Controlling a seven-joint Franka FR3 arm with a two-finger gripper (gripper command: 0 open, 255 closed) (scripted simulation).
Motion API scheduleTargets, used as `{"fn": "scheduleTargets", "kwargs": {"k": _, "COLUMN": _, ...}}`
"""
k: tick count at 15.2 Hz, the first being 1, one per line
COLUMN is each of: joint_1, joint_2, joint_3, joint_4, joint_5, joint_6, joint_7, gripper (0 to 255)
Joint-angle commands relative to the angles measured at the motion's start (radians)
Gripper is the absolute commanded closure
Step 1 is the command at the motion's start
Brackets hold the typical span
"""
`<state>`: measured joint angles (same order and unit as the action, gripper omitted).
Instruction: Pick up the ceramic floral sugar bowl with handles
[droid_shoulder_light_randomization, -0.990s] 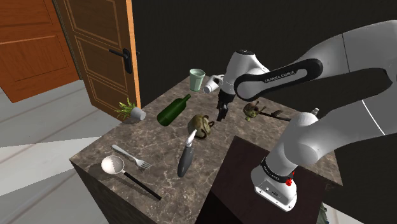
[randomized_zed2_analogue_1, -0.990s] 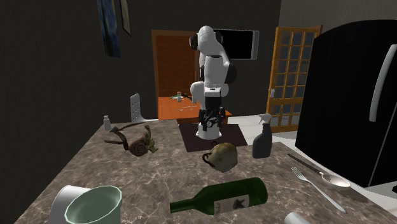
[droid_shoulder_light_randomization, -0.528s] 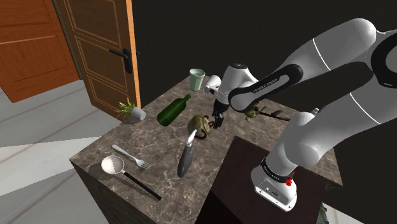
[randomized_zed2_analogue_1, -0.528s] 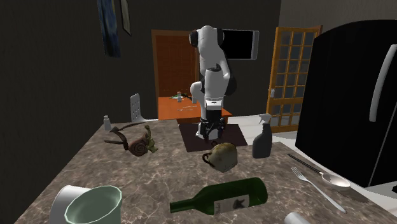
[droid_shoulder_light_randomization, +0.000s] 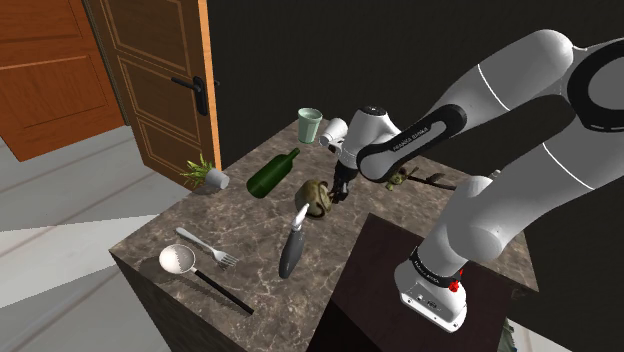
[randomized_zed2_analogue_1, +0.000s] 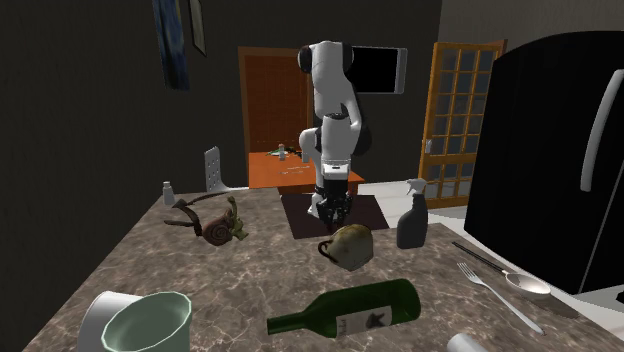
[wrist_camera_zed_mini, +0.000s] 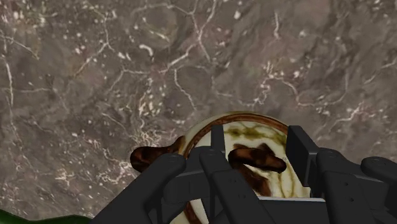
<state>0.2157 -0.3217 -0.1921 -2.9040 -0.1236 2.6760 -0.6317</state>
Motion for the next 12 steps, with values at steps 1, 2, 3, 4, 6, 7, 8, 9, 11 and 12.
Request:
{"fn": "scheduleTargets", "kwargs": {"k": 1, "joint_1": 0.000, "joint_2": 0.002, "joint_3": 0.000, "joint_4": 0.000, "joint_5": 0.000, "joint_6": 0.001, "joint_7": 0.000, "gripper": 255}}
{"fn": "scheduleTargets", "kwargs": {"k": 2, "joint_1": 0.000, "joint_2": 0.002, "joint_3": 0.000, "joint_4": -0.001, "joint_5": 0.000, "joint_6": 0.002, "joint_7": 0.000, "gripper": 255}}
{"fn": "scheduleTargets", "kwargs": {"k": 3, "joint_1": 0.000, "joint_2": 0.002, "joint_3": 0.000, "joint_4": -0.001, "joint_5": 0.000, "joint_6": 0.002, "joint_7": 0.000, "gripper": 255}}
{"fn": "scheduleTargets", "kwargs": {"k": 4, "joint_1": 0.001, "joint_2": 0.002, "joint_3": 0.000, "joint_4": -0.001, "joint_5": 0.000, "joint_6": 0.002, "joint_7": 0.000, "gripper": 255}}
{"fn": "scheduleTargets", "kwargs": {"k": 6, "joint_1": 0.001, "joint_2": 0.001, "joint_3": 0.001, "joint_4": 0.000, "joint_5": 0.001, "joint_6": 0.001, "joint_7": 0.001, "gripper": 255}}
{"fn": "scheduleTargets", "kwargs": {"k": 7, "joint_1": 0.000, "joint_2": -0.017, "joint_3": 0.003, "joint_4": 0.002, "joint_5": -0.001, "joint_6": -0.020, "joint_7": 0.002, "gripper": 255}}
{"fn": "scheduleTargets", "kwargs": {"k": 8, "joint_1": -0.001, "joint_2": -0.035, "joint_3": 0.005, "joint_4": 0.006, "joint_5": -0.001, "joint_6": -0.041, "joint_7": 0.003, "gripper": 255}}
{"fn": "scheduleTargets", "kwargs": {"k": 9, "joint_1": -0.002, "joint_2": -0.052, "joint_3": 0.006, "joint_4": 0.009, "joint_5": -0.002, "joint_6": -0.061, "joint_7": 0.004, "gripper": 255}}
{"fn": "scheduleTargets", "kwargs": {"k": 11, "joint_1": -0.004, "joint_2": -0.085, "joint_3": 0.009, "joint_4": 0.017, "joint_5": -0.003, "joint_6": -0.102, "joint_7": 0.005, "gripper": 255}}
{"fn": "scheduleTargets", "kwargs": {"k": 12, "joint_1": -0.004, "joint_2": -0.100, "joint_3": 0.011, "joint_4": 0.022, "joint_5": -0.003, "joint_6": -0.123, "joint_7": 0.005, "gripper": 255}}
